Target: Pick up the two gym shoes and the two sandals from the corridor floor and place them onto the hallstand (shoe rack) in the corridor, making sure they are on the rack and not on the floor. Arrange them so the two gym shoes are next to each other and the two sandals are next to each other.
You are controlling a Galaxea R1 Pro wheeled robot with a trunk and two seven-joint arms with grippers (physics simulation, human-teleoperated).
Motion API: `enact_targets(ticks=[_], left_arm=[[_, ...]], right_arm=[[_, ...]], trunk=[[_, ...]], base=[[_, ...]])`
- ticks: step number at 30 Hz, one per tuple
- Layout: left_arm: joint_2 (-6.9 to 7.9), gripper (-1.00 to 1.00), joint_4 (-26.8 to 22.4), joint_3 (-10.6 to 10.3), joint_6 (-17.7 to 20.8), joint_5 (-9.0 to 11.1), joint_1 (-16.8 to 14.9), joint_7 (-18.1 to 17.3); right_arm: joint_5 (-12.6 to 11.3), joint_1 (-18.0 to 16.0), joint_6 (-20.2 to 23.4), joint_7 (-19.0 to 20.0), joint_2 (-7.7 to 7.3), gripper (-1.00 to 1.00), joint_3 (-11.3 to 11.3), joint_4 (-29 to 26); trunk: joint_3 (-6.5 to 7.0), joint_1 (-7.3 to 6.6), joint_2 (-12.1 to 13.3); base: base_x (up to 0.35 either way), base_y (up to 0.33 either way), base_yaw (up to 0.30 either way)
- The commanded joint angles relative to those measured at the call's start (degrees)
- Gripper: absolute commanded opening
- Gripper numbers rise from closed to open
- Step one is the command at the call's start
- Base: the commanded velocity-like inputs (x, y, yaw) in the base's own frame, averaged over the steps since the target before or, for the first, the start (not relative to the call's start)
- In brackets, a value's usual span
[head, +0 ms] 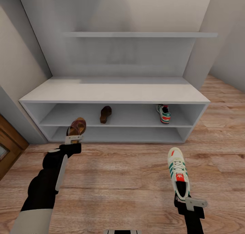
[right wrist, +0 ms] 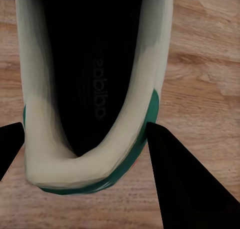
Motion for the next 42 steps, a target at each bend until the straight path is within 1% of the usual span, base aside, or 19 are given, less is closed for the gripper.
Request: enact_targets(ticks=[1,6,10,14,15,18,23,30,42], left_arm=[[-0.04,-1.0,0.17,-0.04,0.05,-0.15,-0.14,-0.09],[-0.29,-1.0,1.81,-0.24,0.61,-0.1,-1.36,-0.03],[-0.42,-1.0,4.96,-0.36,2.73,-0.01,-3.39,-0.08],[-0.51,-1.0,5.77,-0.49,3.41,0.04,-4.02,-0.16],[-0.85,-1.0,5.95,-0.54,3.58,0.03,-4.18,-0.15],[-1.52,-1.0,5.9,-0.5,3.84,0.03,-4.38,-0.15],[-2.02,-1.0,5.5,-0.46,4.88,0.04,-5.22,-0.19],[-1.86,-1.0,5.09,-0.22,6.87,-0.03,-6.69,-0.21],[-1.63,-1.0,5.05,0.03,7.61,0.04,-7.07,-0.33]], right_arm=[[-0.09,0.0,-0.03,-0.02,0.02,-1.0,0.08,0.0],[-0.07,0.0,-0.03,0.0,0.07,-1.0,0.31,0.01],[-0.03,0.0,-0.03,0.01,0.08,-1.0,0.38,0.01],[-0.02,0.0,-0.03,0.01,0.08,-1.0,0.39,0.01],[-0.02,0.0,-0.03,0.01,0.08,-1.0,0.39,0.01],[-0.02,0.0,-0.03,0.01,0.08,-1.0,0.39,0.01],[-0.01,0.0,-0.03,0.01,0.08,-1.0,0.4,0.01],[-0.04,0.0,-0.03,0.01,0.08,-1.0,0.4,0.01],[-0.09,0.0,-0.03,0.01,0.08,-1.0,0.4,0.03]], trunk=[[0.0,0.0,0.0],[0.0,0.0,0.0],[0.0,0.0,0.0],[0.0,0.0,0.0],[0.0,0.0,0.0],[0.0,0.0,0.0],[0.0,0.0,0.0],[0.0,0.0,0.0],[0.0,0.0,0.0]], base=[[0.0,0.0,0.0],[0.0,0.0,0.0],[0.0,0.0,0.0],[0.0,0.0,0.0],[0.0,0.0,0.0],[0.0,0.0,0.0],[0.0,0.0,0.0],[0.0,0.0,0.0],[0.0,0.0,0.0]])
